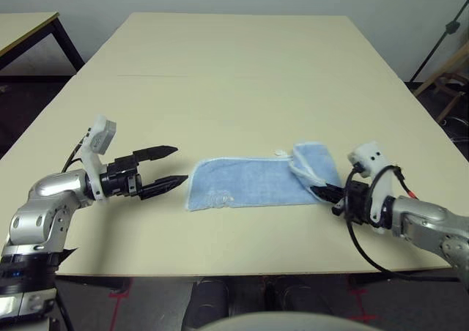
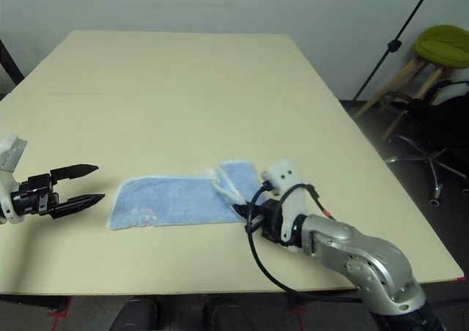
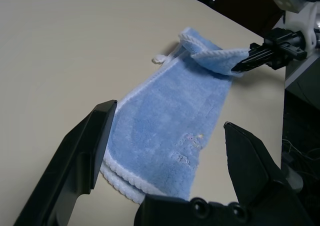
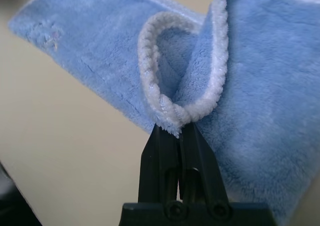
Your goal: Fold the towel and set it aside.
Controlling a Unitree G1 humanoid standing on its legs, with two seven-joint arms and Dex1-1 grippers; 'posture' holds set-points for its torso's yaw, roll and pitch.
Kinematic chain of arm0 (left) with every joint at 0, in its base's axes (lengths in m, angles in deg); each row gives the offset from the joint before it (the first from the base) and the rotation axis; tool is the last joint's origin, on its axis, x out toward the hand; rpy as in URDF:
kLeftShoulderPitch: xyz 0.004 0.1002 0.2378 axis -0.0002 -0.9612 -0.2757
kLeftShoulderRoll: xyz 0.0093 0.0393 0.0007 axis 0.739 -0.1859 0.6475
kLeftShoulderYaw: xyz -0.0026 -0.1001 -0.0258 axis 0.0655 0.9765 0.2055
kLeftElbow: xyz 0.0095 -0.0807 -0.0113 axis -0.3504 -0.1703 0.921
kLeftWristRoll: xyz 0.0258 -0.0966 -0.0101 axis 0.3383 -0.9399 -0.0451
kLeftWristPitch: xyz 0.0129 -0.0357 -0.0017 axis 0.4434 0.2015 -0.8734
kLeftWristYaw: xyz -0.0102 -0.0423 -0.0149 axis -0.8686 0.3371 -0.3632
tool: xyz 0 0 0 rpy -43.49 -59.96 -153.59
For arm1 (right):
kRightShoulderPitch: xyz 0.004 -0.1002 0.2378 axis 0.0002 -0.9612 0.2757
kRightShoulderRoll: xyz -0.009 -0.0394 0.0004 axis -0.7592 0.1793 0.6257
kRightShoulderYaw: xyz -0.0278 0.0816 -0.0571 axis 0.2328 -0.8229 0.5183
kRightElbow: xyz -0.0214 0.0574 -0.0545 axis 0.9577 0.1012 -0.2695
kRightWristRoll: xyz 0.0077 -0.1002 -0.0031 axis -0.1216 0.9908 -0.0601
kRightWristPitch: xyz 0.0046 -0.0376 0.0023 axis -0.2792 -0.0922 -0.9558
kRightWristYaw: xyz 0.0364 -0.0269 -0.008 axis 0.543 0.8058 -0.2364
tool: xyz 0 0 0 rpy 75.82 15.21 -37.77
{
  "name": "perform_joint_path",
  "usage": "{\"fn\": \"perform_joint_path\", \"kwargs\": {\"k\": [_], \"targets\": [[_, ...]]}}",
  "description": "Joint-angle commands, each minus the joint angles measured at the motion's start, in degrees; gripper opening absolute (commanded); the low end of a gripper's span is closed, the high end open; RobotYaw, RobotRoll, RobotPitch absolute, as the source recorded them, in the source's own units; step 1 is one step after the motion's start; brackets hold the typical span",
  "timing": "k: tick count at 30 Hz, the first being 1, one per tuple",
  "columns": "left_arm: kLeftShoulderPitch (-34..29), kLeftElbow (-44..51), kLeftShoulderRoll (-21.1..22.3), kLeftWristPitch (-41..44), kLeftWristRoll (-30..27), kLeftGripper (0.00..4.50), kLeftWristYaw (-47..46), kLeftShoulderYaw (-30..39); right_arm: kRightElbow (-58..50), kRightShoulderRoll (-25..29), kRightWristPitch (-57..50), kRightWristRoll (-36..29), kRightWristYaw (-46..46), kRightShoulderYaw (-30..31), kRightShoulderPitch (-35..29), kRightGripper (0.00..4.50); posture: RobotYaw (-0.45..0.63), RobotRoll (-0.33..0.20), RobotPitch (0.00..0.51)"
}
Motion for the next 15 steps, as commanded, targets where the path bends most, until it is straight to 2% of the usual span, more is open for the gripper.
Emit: {"fn": "perform_joint_path", "kwargs": {"k": [1, 2, 3, 5, 6, 11, 15], "targets": [[-0.9, 1.6, -0.3, 0.7, -0.4, 4.5, -1.0, 0.0, 2.4, -1.0, -1.8, 3.3, -1.5, 2.4, 1.8, 0.03, 0.15, 0.0, 0.078], [-1.0, 2.0, -0.4, 0.9, -0.4, 4.5, -1.3, -0.1, 2.7, -1.3, -2.0, 4.2, -2.0, 3.0, 2.3, 0.03, 0.16, 0.0, 0.076], [-1.2, 2.4, -0.4, 1.1, -0.5, 4.5, -1.6, -0.2, 2.9, -1.4, -2.8, 4.9, -2.0, 3.5, 2.8, 0.22, 0.16, 0.0, 0.076], [-1.4, 3.1, -0.5, 1.5, -0.6, 4.5, -2.1, -0.2, 3.1, -1.6, -4.0, 5.8, -2.6, 3.7, 3.2, 0.71, 0.16, 0.0, 0.076], [-1.3, 3.5, -0.5, 1.9, -0.8, 4.5, -2.5, -0.3, 2.5, -2.0, -4.8, 4.1, -3.6, 2.4, 3.5, 1.01, 0.16, 0.0, 0.073], [1.2, 5.2, -1.1, 4.8, -1.8, 4.5, -5.1, -0.8, -1.1, 0.2, -10.5, -5.3, -11.1, -3.1, 5.7, 2.9, 0.14, 0.0, 0.07], [4.6, 6.0, -1.7, 6.8, -1.9, 4.5, -6.6, -2.4, -1.6, 4.8, -11.7, -10.8, -18.6, -8.0, 8.0, 4.42, 0.13, 0.0, 0.072]]}}
